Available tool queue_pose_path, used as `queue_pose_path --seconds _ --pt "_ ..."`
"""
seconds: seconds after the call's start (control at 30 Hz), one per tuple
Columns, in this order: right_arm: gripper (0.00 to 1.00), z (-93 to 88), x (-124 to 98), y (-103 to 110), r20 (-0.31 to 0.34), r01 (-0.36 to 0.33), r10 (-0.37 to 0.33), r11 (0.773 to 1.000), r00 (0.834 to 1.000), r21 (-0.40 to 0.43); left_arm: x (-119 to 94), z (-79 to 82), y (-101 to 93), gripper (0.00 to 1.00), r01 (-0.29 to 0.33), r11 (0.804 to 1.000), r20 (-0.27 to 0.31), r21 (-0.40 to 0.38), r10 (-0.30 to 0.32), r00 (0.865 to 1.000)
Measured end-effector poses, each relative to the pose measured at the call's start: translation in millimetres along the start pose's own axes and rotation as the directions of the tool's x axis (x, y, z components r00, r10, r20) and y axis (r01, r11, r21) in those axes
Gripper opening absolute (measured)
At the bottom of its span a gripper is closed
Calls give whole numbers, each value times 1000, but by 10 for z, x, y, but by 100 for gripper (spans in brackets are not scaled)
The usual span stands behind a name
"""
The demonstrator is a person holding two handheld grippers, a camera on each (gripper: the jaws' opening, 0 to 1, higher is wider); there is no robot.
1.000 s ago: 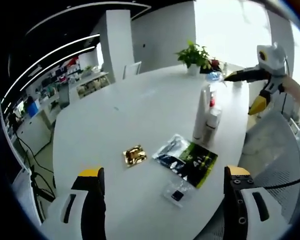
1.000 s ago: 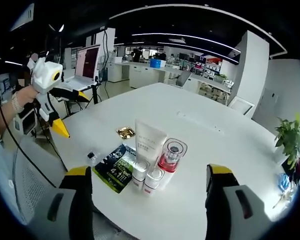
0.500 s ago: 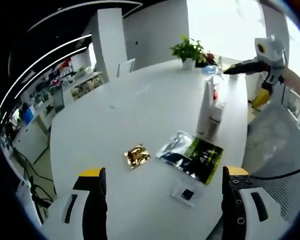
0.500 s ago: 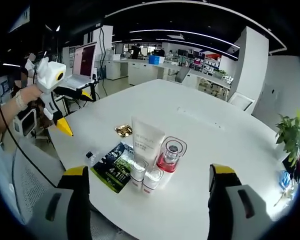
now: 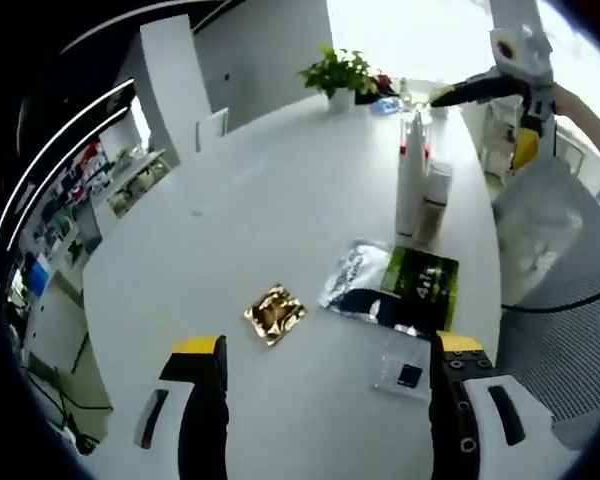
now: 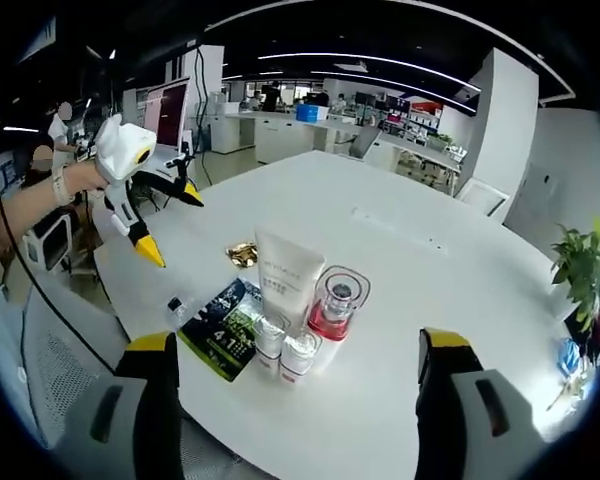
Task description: Arrange the skincare products in the storage area until every visible bottle or jar stands upright without overlapping.
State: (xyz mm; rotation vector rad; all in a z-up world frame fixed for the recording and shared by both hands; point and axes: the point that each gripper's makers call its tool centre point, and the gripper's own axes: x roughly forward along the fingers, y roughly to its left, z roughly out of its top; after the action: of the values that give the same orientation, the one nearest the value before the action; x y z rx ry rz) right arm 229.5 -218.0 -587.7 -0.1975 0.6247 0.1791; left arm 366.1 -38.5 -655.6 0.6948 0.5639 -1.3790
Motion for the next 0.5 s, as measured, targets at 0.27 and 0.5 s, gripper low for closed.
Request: queue_pose_path --seconds 0.27,0.5 --pt "100 -34 22 -30 -9 6 -5 1000 1000 6 179 -37 95 64 40 999 -31 37 -39 999" --pt "100 -90 51 -14 -24 -3 3 1000 1000 8 332 -72 189 65 71 993 -62 97 -65 996"
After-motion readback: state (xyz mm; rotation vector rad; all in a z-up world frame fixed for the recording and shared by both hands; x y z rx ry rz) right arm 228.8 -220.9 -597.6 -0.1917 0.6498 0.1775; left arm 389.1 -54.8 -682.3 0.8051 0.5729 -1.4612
